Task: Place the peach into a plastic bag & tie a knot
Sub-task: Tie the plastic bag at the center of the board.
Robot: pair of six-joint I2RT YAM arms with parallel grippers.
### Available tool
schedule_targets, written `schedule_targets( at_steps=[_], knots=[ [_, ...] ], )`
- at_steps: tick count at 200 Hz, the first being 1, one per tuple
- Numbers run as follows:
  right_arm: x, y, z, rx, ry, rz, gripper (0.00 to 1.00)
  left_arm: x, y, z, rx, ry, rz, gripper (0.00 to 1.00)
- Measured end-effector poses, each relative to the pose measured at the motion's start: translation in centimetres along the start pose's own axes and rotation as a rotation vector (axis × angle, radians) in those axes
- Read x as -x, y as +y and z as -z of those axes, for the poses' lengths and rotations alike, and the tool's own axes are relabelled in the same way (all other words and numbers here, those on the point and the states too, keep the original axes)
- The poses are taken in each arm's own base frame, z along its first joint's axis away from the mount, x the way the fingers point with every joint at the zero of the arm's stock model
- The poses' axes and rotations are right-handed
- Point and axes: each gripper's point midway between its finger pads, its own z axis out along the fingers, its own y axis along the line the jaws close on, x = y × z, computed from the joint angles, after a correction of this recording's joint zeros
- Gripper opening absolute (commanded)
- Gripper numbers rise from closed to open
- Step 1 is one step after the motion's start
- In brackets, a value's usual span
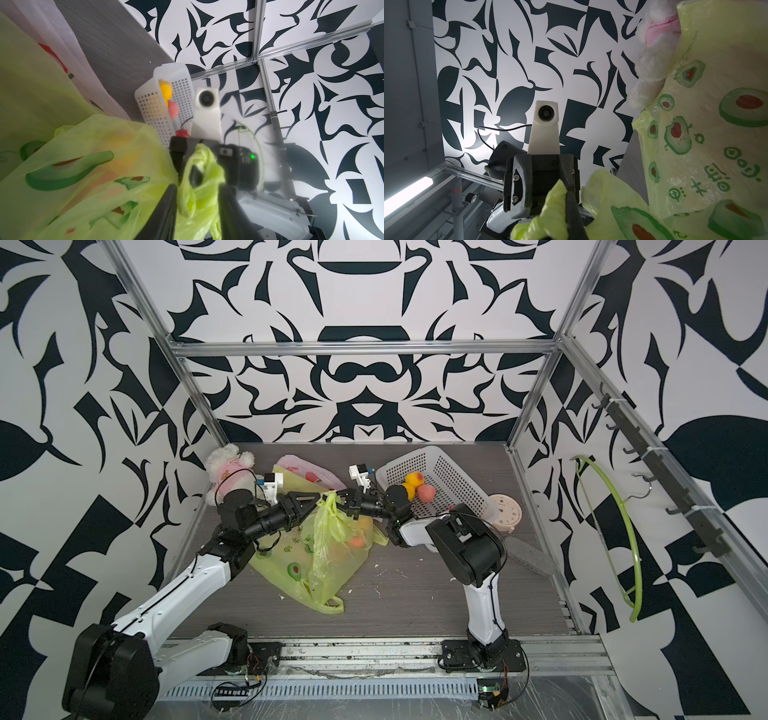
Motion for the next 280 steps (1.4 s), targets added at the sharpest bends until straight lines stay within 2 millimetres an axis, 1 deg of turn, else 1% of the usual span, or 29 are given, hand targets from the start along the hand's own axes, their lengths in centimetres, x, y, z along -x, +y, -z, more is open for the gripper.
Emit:
schedule_targets(
  at_steps=[29, 50, 68, 90, 107, 147, 163, 176, 191, 202, 217, 229, 241, 264, 280],
  knots=[
    [-0.1, 0.1, -0.1, 0.002, 0.003, 0.001, 0.0, -0.1, 0.2, -0.2, -0.003, 0.007, 0.011, 0.3],
    [0.0, 0.3, -0.3, 0.007, 0.005, 0.006, 0.0, -0.2, 0.3, -0.3, -0.004, 0.011, 0.017, 0.29],
    [0.0, 0.3, -0.3, 0.008, 0.006, 0.006, 0.0, -0.5, 0.2, -0.5, -0.006, 0.019, 0.016, 0.26],
    [0.0, 0.4, -0.3, 0.008, 0.006, 0.005, 0.0, -0.7, 0.5, -0.8, -0.001, 0.028, 0.025, 0.14],
    [0.1, 0.3, -0.2, 0.005, 0.004, 0.002, 0.0, -0.6, 0.5, -0.8, -0.003, 0.027, 0.021, 0.0],
    [0.1, 0.3, -0.2, 0.005, 0.004, 0.002, 0.0, -0.6, 0.5, -0.8, 0.001, 0.02, 0.016, 0.0],
    [0.1, 0.0, 0.0, -0.003, 0.007, -0.003, 0.17, -0.5, 0.8, -0.6, 0.02, 0.012, 0.011, 0.0],
    [0.0, -0.7, 0.9, -0.021, 0.007, -0.002, 0.28, -0.5, 1.4, -0.6, 0.045, 0.004, 0.007, 0.0],
    [-0.5, -1.7, 2.5, -0.06, 0.003, -0.022, 0.34, -0.5, 2.2, -0.5, 0.078, -0.002, 0.01, 0.0],
    [-0.6, -2.5, 4.0, -0.1, -0.006, -0.034, 0.36, -0.4, 2.5, -0.4, 0.092, -0.009, 0.009, 0.0],
    [-0.7, -2.6, 5.7, -0.147, -0.016, -0.034, 0.37, -0.3, 2.8, -0.4, 0.103, -0.013, 0.008, 0.0],
    [-0.7, -2.1, 6.7, -0.187, -0.019, -0.009, 0.37, -0.2, 2.8, -0.3, 0.107, -0.014, 0.003, 0.0],
    [-0.9, -1.0, 7.1, -0.222, -0.01, 0.033, 0.35, -0.2, 2.8, -0.4, 0.108, -0.013, 0.0, 0.0],
    [-1.6, 1.6, 7.8, -0.34, 0.003, 0.12, 0.37, -0.1, 2.5, -0.4, 0.107, -0.013, -0.007, 0.0],
    [-1.7, 4.4, 7.6, -0.42, 0.009, 0.204, 0.38, 0.0, 2.2, -0.4, 0.103, -0.013, -0.014, 0.0]
  ],
)
